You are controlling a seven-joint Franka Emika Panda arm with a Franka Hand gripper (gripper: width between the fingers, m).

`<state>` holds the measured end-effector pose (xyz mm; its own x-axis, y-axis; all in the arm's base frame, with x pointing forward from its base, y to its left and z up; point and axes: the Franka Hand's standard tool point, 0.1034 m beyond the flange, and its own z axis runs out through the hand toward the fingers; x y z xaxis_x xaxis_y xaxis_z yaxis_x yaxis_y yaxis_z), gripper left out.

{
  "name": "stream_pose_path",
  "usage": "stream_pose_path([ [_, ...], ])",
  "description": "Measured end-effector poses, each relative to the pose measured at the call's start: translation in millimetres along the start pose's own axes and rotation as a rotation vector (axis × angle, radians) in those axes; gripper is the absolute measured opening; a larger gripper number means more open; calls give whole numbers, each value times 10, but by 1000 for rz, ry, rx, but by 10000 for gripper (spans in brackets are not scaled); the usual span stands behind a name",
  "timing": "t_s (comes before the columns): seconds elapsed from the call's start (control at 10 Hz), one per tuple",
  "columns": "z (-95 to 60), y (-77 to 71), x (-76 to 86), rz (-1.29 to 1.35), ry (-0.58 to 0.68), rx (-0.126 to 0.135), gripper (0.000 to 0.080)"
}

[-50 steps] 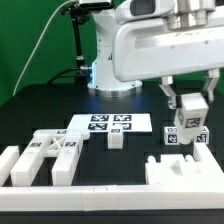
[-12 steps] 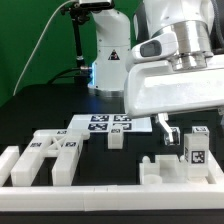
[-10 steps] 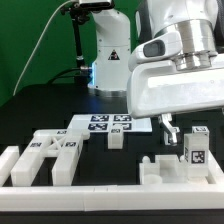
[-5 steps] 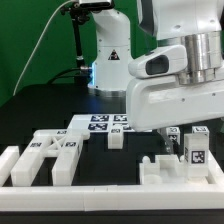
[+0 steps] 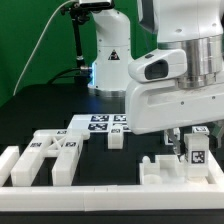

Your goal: Assemble chair

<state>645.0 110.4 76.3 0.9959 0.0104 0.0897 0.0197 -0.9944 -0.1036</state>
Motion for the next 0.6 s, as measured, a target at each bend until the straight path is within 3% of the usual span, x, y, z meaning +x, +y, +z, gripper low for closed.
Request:
stream_pose_path([
  [0.3,12,-27,-2,231,1,6,289],
  [0.6,19,-56,28,676,10,31,289],
])
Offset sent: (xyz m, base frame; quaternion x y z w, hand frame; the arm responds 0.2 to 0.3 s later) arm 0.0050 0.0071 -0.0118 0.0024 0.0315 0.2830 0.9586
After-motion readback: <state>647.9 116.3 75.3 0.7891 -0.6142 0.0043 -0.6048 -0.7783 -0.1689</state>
